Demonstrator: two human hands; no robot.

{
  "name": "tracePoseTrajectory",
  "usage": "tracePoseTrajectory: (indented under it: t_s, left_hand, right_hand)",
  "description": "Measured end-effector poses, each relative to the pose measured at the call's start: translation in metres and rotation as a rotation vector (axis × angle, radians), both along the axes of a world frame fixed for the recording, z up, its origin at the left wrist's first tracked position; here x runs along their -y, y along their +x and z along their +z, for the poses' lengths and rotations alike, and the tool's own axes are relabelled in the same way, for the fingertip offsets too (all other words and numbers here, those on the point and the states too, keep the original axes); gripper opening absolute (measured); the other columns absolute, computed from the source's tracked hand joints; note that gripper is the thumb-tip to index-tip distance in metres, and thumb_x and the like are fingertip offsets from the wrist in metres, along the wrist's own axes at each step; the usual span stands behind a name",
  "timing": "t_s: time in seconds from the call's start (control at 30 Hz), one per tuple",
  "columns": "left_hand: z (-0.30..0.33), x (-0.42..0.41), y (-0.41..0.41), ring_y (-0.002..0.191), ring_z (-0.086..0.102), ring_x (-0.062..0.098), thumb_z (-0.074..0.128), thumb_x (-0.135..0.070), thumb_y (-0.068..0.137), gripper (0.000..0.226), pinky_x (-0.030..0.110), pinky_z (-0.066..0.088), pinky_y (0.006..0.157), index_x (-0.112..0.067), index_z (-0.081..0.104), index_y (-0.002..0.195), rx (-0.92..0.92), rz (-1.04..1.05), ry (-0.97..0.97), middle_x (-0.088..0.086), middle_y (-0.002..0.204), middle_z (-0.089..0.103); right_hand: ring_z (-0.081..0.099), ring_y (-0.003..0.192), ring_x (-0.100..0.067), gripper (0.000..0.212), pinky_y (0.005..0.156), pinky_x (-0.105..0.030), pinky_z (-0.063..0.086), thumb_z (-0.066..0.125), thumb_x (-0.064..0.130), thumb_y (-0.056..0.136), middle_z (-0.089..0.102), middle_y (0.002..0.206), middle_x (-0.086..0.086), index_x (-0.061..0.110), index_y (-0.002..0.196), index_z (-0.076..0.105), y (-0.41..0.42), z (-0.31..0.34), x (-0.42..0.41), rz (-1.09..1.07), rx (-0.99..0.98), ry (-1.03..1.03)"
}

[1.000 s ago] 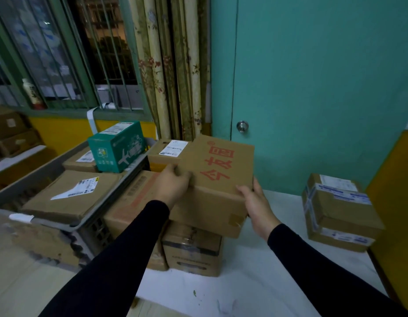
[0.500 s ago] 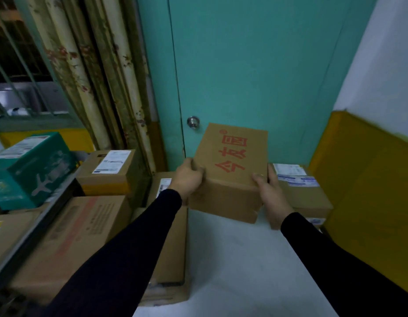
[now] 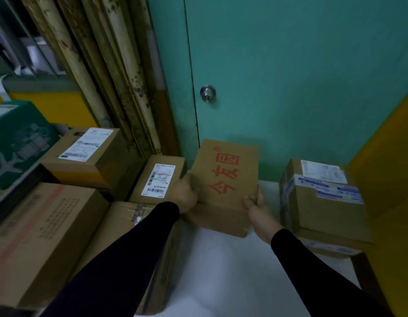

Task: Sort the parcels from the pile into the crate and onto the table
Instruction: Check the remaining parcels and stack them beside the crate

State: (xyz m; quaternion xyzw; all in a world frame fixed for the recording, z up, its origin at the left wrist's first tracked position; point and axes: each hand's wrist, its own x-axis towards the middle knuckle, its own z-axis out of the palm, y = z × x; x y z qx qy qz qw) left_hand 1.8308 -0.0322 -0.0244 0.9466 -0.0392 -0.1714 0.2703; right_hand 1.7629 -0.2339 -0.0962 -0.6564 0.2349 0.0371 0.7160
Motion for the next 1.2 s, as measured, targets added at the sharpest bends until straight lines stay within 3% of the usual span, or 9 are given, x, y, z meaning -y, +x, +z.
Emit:
tracePoseTrajectory:
  t_s: [0.07, 0.3, 0.47, 0.6, 0.67, 0.77, 0.97, 1.07, 1.2]
  left_hand:
    - [-0.009, -0.005, 0.003, 0.130, 0.049, 0.037, 0.049, -0.021, 0.105, 0.048, 0.038, 0.037, 0.106, -0.009, 0.037, 0.151, 0.009, -0.028, 0.085, 0.018, 0.144, 0.051]
    - [-0.037, -0.015, 0.000, 0.137, 0.033, 0.042, 0.047, -0.032, 0.102, 0.047, 0.047, 0.033, 0.114, -0.022, 0.046, 0.147, 0.035, -0.142, 0.361, 0.018, 0.155, 0.032]
    - [-0.044, -0.016, 0.000, 0.145, 0.023, 0.042, 0.044, -0.033, 0.103, 0.051, 0.050, 0.024, 0.120, -0.025, 0.038, 0.153, -0.005, -0.207, 0.383, 0.016, 0.161, 0.023]
    - [-0.039, -0.016, -0.001, 0.140, 0.029, 0.043, 0.046, -0.033, 0.101, 0.052, 0.051, 0.026, 0.118, -0.024, 0.039, 0.151, -0.030, -0.234, 0.403, 0.018, 0.156, 0.031]
    - [-0.033, -0.016, 0.000, 0.137, 0.035, 0.041, 0.049, -0.032, 0.098, 0.051, 0.047, 0.030, 0.116, -0.033, 0.043, 0.149, -0.002, -0.246, 0.353, 0.014, 0.150, 0.040]
    - [-0.023, -0.006, 0.002, 0.128, 0.047, 0.037, 0.048, -0.032, 0.099, 0.044, 0.042, 0.037, 0.111, -0.040, 0.052, 0.142, 0.067, -0.261, 0.221, 0.012, 0.139, 0.054]
    - [-0.007, 0.081, -0.004, 0.125, 0.056, 0.039, 0.046, -0.029, 0.106, 0.042, 0.040, 0.045, 0.102, -0.002, 0.054, 0.137, 0.108, -0.281, 0.037, 0.023, 0.136, 0.059]
    - [-0.015, 0.135, -0.013, 0.130, 0.052, 0.036, 0.046, -0.034, 0.106, 0.050, 0.038, 0.043, 0.105, -0.002, 0.047, 0.144, 0.032, -0.289, -0.030, 0.022, 0.143, 0.054]
    - [-0.039, 0.197, -0.037, 0.138, 0.045, 0.032, 0.043, -0.039, 0.107, 0.058, 0.030, 0.038, 0.104, -0.001, 0.037, 0.150, -0.170, -0.268, -0.093, 0.021, 0.152, 0.044]
  right_hand:
    - [0.057, 0.114, -0.015, 0.054, 0.099, -0.033, 0.045, 0.040, 0.016, 0.110, 0.058, 0.121, 0.018, 0.034, 0.157, 0.019, 0.004, -0.009, -0.007, 0.031, 0.000, 0.016]
    - [0.054, 0.122, -0.019, 0.057, 0.102, -0.032, 0.043, 0.038, 0.014, 0.110, 0.053, 0.141, 0.003, 0.031, 0.159, 0.014, 0.015, -0.026, -0.025, 0.117, -0.057, -0.048]
    - [0.052, 0.119, -0.019, 0.056, 0.101, -0.031, 0.042, 0.037, 0.015, 0.110, 0.052, 0.139, 0.003, 0.028, 0.159, 0.015, 0.020, -0.018, -0.028, 0.162, -0.085, -0.172]
    - [0.046, 0.139, -0.026, 0.067, 0.109, -0.034, 0.039, 0.039, 0.025, 0.110, 0.042, 0.157, -0.002, 0.024, 0.163, -0.001, 0.021, -0.011, -0.025, 0.192, -0.159, -0.240]
    - [0.042, 0.143, -0.027, 0.070, 0.112, -0.034, 0.038, 0.043, 0.033, 0.109, 0.037, 0.161, -0.006, 0.019, 0.163, 0.001, 0.017, -0.004, -0.021, 0.170, -0.173, -0.266]
    - [0.047, 0.138, -0.027, 0.061, 0.105, -0.031, 0.039, 0.047, 0.038, 0.106, 0.044, 0.155, -0.011, 0.017, 0.160, 0.027, 0.006, 0.009, -0.005, 0.121, -0.124, -0.363]
    - [0.061, 0.101, -0.026, 0.029, 0.079, -0.025, 0.037, 0.051, 0.024, 0.105, 0.069, 0.114, -0.017, 0.003, 0.120, 0.064, -0.032, 0.033, 0.078, -0.244, 0.022, -0.583]
    - [0.059, 0.107, -0.035, 0.031, 0.081, -0.030, 0.038, 0.051, 0.026, 0.105, 0.065, 0.118, -0.022, 0.003, 0.122, 0.063, -0.059, 0.029, 0.135, -0.424, -0.064, -0.750]
    - [0.045, 0.130, -0.041, 0.058, 0.109, -0.043, 0.035, 0.057, 0.033, 0.102, 0.041, 0.148, -0.025, 0.004, 0.150, 0.041, -0.097, 0.013, 0.196, -0.560, -0.249, -0.697]
